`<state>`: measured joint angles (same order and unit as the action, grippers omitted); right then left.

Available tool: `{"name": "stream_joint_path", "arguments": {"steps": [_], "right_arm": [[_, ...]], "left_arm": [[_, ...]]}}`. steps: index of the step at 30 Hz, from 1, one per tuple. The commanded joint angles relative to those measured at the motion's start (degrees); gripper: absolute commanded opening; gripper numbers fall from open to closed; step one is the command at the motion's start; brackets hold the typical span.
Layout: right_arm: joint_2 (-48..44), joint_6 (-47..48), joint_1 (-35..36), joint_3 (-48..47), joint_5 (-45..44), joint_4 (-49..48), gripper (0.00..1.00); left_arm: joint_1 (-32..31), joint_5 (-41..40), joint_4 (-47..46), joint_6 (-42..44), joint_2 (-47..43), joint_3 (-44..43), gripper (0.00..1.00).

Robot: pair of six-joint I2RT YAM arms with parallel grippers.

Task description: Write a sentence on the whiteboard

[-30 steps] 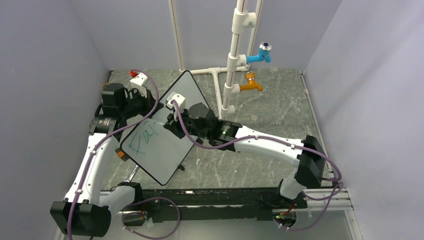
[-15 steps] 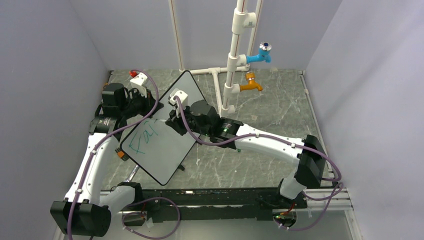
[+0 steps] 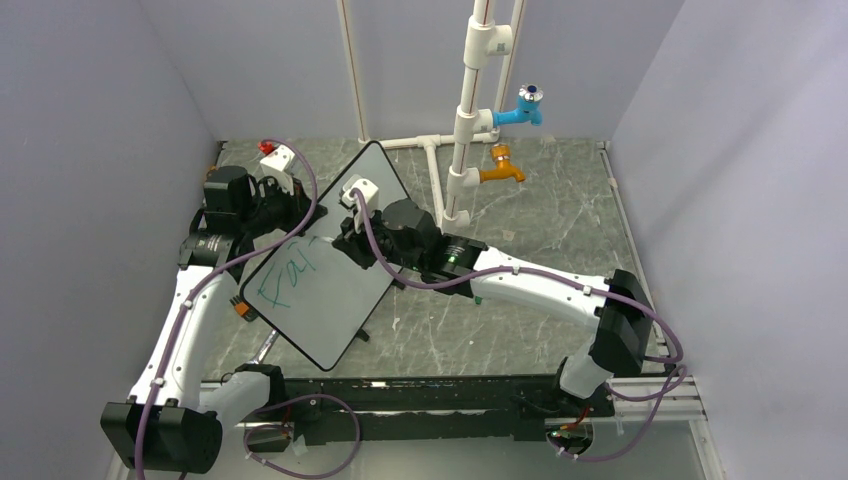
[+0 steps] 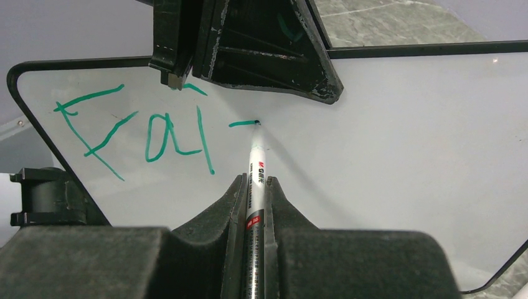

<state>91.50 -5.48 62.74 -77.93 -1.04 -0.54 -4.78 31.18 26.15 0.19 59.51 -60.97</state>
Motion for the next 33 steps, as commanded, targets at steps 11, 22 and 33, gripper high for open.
{"name": "stream_joint_path", "arguments": {"steps": [11, 22, 33], "right_arm": [[-2.8, -1.37, -0.49, -1.35, 0.52, -4.76, 0.0], [-1.59, -1.67, -0.32, -3.15, 2.6, -5.42, 0.0], [0.28, -1.81, -0.1, -3.31, 3.04, -5.19, 0.0]], "left_arm": [[-0.67, -3.67, 4.02, 7.66, 0.92, 2.84, 0.0], [-0.67, -3.59, 4.07, 7.73, 0.96, 2.79, 0.0], [-0.67, -3.42, 4.02, 7.72, 1.05, 2.71, 0.0]]}}
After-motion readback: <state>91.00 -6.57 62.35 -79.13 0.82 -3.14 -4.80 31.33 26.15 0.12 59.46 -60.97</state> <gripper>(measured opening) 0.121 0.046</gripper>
